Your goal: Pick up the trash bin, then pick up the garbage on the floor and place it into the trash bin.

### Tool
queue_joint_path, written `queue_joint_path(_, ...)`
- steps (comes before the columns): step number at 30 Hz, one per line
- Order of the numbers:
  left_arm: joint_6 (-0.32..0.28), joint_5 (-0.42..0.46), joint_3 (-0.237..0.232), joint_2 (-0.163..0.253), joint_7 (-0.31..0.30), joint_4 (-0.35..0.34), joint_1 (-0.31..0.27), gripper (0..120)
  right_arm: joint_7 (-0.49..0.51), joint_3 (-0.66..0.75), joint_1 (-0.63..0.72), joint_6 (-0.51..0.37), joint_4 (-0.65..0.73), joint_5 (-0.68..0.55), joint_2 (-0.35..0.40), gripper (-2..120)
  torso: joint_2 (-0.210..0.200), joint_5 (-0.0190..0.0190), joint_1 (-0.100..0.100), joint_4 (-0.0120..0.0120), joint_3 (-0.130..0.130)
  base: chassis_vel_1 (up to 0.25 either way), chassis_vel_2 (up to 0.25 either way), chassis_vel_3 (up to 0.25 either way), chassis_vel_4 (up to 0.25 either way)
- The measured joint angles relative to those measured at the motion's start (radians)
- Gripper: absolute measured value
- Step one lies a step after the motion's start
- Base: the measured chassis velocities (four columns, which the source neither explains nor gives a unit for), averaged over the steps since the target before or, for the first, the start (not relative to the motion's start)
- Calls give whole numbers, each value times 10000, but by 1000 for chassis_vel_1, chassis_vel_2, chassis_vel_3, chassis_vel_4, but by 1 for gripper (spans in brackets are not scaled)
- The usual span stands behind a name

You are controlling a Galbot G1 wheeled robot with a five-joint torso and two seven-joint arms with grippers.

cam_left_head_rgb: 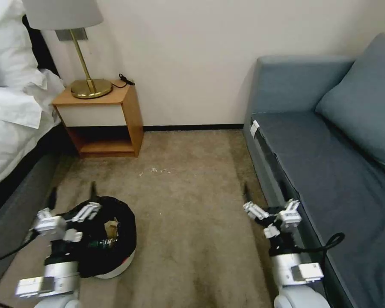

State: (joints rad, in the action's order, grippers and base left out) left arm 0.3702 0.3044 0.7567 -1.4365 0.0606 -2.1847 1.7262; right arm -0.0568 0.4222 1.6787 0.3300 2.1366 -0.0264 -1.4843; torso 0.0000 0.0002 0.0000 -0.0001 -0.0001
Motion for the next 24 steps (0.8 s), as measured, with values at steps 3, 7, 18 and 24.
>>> queue_joint_path(3,37,-101,16,-31,753,-54,34,100,-538,-50,-129,140,-134,90,21,100,0,-1,0,1,1,0,0,0,0)
queue_joint_path(7,-88,-816,45,-154,877,-232,135,100,-792,-173,-196,422,-242,204,-2,100,0,-1,0,1,1,0,0,0,0)
queue_joint_path(18,-478,-881,40,-539,342,-483,277,100,-877,-239,-192,949,-285,56,41,100,0,-1,0,1,1,0,0,0,0)
queue_joint_path(24,-483,-860,36,-544,318,-483,281,100,-881,-236,-197,957,-290,54,37,100,0,-1,0,1,1,0,0,0,0)
